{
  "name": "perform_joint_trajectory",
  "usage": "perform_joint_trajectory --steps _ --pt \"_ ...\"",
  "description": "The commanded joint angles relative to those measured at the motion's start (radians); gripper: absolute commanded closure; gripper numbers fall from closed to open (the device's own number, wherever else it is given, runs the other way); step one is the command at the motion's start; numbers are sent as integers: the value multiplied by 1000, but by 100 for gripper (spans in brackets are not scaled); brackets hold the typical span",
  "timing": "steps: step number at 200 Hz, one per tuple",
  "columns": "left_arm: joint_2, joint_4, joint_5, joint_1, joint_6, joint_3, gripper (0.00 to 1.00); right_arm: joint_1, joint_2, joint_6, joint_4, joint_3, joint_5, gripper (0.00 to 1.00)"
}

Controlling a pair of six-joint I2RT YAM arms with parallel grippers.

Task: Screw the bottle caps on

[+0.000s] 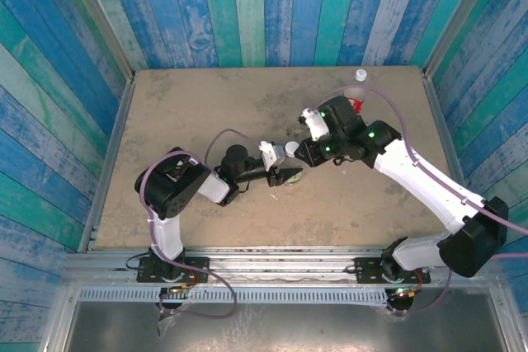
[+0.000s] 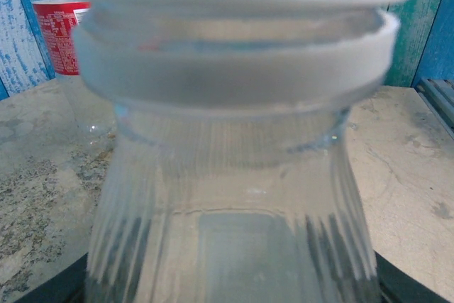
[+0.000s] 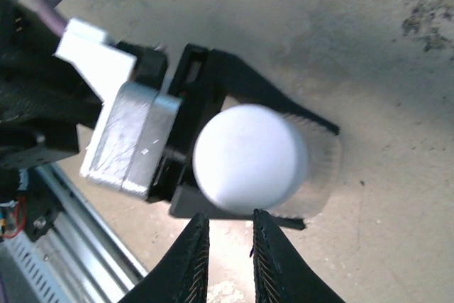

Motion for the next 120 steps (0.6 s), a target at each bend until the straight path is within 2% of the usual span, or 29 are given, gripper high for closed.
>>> perform_joint_trajectory --steps 1,26,49,84,120 --pt "44 -106 -13 -3 48 4 42 -10 -42 24 -17 -7 -19 74" --pt "39 -114 -7 -3 50 7 42 -43 -32 23 11 -1 -1 66" --pt "37 -115 -2 -3 48 8 42 -71 20 13 37 20 -26 65" --pt "35 -119 -5 -5 47 4 41 -92 109 -29 42 89 -73 69" --pt "29 -122 -9 -5 43 0 42 -97 96 -30 43 45 -93 77"
